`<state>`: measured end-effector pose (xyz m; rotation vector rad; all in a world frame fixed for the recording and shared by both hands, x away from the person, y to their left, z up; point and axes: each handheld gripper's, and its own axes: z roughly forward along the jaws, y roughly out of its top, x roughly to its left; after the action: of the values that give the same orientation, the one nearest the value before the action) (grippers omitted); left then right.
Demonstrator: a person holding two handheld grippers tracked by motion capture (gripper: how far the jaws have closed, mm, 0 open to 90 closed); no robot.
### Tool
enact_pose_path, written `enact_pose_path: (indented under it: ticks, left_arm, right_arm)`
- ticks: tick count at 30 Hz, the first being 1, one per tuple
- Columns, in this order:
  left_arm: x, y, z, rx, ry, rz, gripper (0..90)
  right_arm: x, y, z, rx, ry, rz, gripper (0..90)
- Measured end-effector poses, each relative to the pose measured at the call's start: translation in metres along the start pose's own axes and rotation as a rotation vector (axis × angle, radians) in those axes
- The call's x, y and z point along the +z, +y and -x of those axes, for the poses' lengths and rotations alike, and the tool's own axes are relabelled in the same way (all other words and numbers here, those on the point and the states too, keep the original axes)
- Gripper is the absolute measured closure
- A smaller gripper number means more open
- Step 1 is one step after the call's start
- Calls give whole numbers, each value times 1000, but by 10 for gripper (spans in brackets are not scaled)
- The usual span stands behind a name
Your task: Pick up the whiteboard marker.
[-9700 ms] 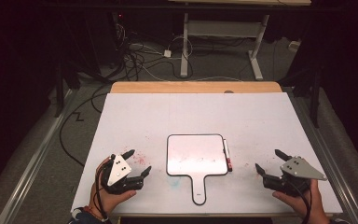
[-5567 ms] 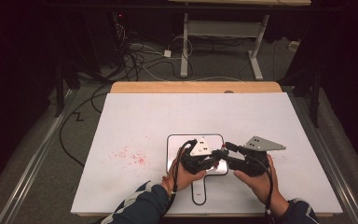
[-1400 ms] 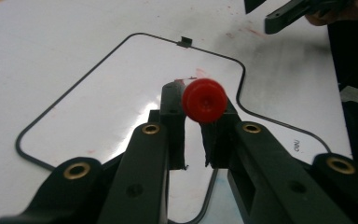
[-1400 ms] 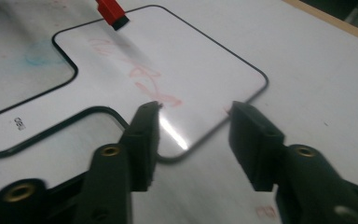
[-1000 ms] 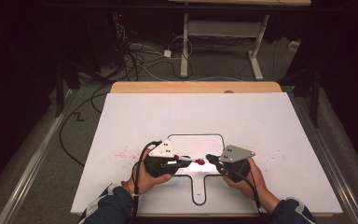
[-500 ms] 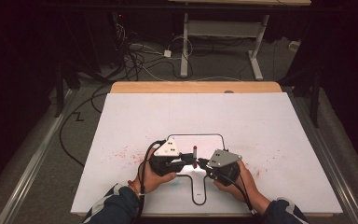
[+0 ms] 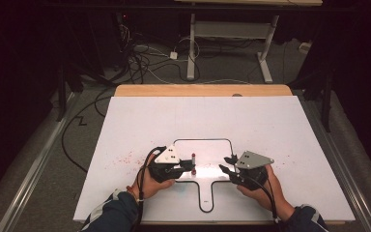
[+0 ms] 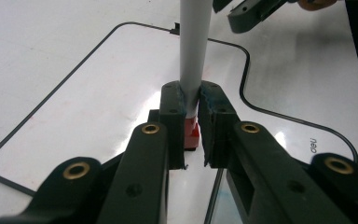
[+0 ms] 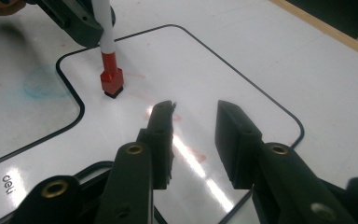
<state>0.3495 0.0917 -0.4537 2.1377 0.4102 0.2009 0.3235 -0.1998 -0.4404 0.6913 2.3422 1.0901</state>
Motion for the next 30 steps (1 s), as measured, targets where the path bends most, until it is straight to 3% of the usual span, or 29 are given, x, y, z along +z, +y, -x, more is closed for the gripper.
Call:
enact_pose_path:
  ticks: [6,10,16,21,26,30]
  left_arm:
    - [-13,-9,-9,-16,49,-30,790]
    - [-21,-13,-12,-39,54,-21,790]
    - [-26,-7,-10,-38,48,-41,790]
    - [-16,1,-9,-28,25,-91,790]
    - [-2,16,-4,22,24,-126,790]
    - [12,27,0,50,21,-127,789]
  right_arm:
    - [-12,-3,0,-4,-12,5,617]
    - [-24,-6,5,10,-28,11,594]
    - [-36,-13,15,39,-46,5,565]
    - [-42,-20,16,50,-54,-14,532]
    - [-49,-25,17,56,-61,-25,520]
    - [-53,-29,19,64,-68,-28,516]
